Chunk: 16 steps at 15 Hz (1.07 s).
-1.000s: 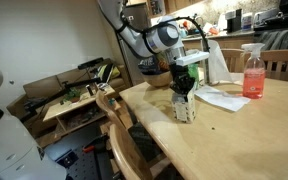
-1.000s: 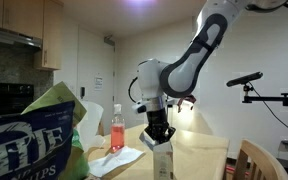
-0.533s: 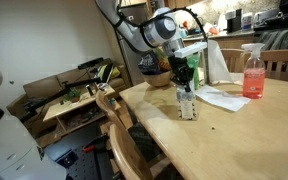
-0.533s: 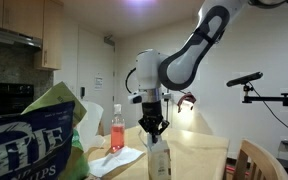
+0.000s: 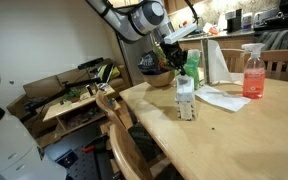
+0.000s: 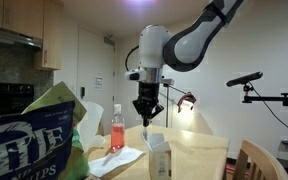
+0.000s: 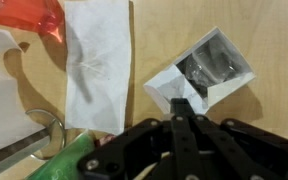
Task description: Open the white box and remove one tea bag from the box and place it on the table
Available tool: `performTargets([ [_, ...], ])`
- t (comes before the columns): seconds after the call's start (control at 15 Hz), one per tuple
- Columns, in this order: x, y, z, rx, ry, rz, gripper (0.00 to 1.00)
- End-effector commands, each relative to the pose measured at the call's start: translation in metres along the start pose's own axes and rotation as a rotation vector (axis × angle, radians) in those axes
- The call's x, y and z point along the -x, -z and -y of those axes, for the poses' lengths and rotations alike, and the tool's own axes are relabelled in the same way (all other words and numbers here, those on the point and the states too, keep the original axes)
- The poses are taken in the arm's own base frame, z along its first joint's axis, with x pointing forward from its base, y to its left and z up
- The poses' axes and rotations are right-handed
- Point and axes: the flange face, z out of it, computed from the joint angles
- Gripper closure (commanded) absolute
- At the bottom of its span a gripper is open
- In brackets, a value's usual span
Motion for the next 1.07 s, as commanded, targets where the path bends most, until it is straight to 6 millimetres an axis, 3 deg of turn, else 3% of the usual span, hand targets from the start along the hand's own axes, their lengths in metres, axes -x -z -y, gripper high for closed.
performTargets([
  [0.0, 0.015, 0.035, 0.019, 0.084, -0.058, -0.017, 1.00],
  [0.33, 0.044, 0.066, 0.034, 0.185, -0.184, -0.051, 1.00],
  [0.6, 0.084, 0.085, 0.033, 0.269, -0.411, -0.056, 1.00],
  [0.8, 0.119, 0.085, 0.029, 0.309, -0.579, -0.040, 1.00],
  [1.0, 0.151, 0.064, 0.026, 0.316, -0.758, -0.010, 1.00],
])
